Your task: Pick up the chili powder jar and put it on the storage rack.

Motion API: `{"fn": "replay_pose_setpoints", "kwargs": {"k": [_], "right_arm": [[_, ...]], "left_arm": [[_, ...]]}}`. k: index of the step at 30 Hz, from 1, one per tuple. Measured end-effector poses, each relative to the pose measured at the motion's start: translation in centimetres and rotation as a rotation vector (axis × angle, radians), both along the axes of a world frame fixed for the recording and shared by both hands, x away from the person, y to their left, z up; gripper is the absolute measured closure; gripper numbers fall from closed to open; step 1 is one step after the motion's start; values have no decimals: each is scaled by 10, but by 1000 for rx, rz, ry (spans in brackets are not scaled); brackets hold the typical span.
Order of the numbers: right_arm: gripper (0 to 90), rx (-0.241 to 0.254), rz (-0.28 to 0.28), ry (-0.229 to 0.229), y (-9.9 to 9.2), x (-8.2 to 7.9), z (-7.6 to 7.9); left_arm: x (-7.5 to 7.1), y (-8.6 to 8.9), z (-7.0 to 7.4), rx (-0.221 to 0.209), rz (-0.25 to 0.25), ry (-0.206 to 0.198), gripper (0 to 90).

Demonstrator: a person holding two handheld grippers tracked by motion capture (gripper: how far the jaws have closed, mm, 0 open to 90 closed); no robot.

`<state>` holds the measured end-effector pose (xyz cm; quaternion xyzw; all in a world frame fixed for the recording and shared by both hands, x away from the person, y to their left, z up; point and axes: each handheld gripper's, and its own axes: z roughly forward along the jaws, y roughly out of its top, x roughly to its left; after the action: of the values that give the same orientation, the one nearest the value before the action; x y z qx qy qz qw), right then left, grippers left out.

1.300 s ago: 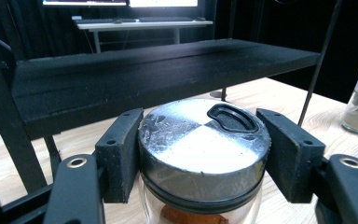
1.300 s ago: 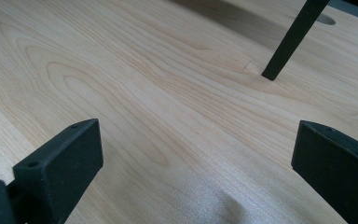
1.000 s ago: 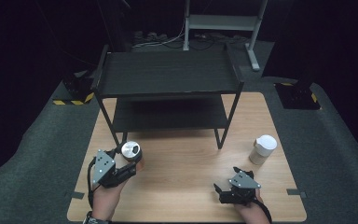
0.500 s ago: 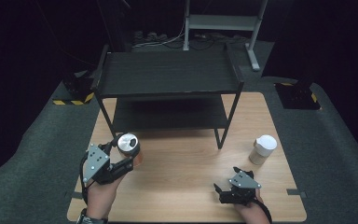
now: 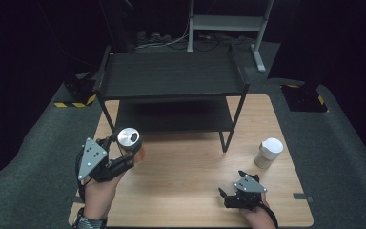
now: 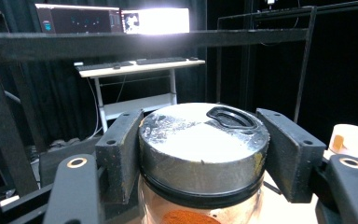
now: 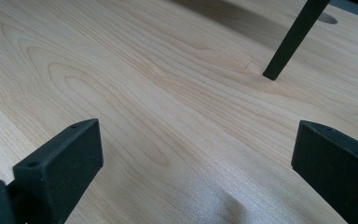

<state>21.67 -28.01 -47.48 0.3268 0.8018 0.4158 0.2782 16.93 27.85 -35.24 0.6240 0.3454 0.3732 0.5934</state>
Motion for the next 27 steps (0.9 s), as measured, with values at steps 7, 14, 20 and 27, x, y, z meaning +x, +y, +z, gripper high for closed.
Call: {"fn": "replay_pose_setpoints", "kwargs": {"k": [7,14,20,27], "right_arm": [[9,0,-1,0,0,0,0],[10,1,-1,2,0,0,0],[9,7,-3,4,-1,0,0],[10,9,-2,4,-1,0,0]], "left_arm": [[3,0,13,-14,-6,-21,346],[6,-2,25,-18,-1,-38,346],[9,-2,35,-28,-1,-46,346],[12,1,44,-60,-6,-62,346]]}}
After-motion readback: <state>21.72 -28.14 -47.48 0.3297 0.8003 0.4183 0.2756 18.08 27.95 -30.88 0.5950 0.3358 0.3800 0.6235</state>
